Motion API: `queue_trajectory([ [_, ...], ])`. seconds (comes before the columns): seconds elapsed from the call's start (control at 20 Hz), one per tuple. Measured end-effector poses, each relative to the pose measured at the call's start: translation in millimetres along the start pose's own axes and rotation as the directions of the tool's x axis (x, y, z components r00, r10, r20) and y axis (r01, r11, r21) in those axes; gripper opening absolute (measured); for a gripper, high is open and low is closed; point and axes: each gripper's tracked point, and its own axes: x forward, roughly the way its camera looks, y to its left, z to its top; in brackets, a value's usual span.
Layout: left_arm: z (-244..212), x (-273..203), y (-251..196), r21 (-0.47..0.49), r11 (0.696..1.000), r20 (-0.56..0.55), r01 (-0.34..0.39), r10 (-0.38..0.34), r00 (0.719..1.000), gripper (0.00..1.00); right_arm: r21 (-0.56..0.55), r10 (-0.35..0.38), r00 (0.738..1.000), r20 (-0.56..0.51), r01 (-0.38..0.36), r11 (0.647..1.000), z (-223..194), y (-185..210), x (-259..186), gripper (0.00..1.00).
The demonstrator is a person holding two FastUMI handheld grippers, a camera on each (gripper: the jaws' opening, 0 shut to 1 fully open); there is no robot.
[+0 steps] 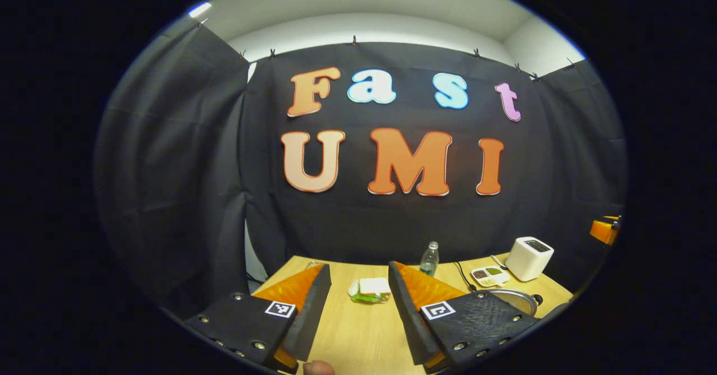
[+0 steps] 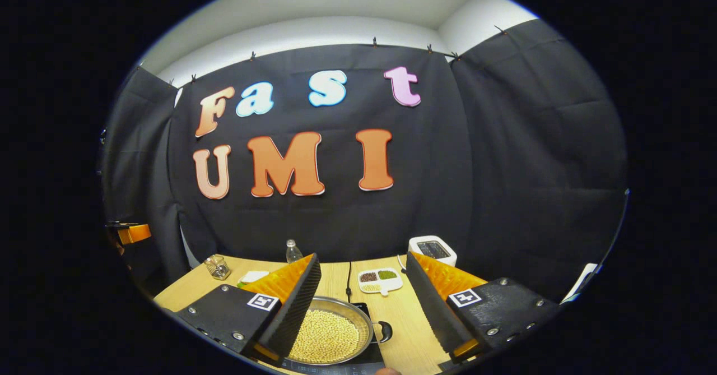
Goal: First push the handle of the pot to place it horizontally, then grasp the pot with both hands and set it on the induction cooktop.
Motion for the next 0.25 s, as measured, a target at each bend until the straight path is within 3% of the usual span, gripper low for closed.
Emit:
queue_trajectory([
  [0.1,18.5,-9.9,7.1,0.009,1.000,0.040,-0.020,0.019,0.999,0.66,0.003,0.009,0.999,0.031,-0.009,1.000,17.0,0.0,-12.5,0.95],
  [0.15,26.5,-14.5,14.5,0.006,0.999,0.070,-0.045,0.045,0.997,0.67,0.007,0.017,0.999,0.040,-0.017,1.000,23.0,1.0,-18.2,1.00],
  [0.25,38.8,-24.1,21.0,0.005,0.998,0.111,-0.064,0.063,0.992,0.67,0.009,0.017,0.998,0.060,-0.017,1.000,30.5,-2.8,-25.6,0.88],
])
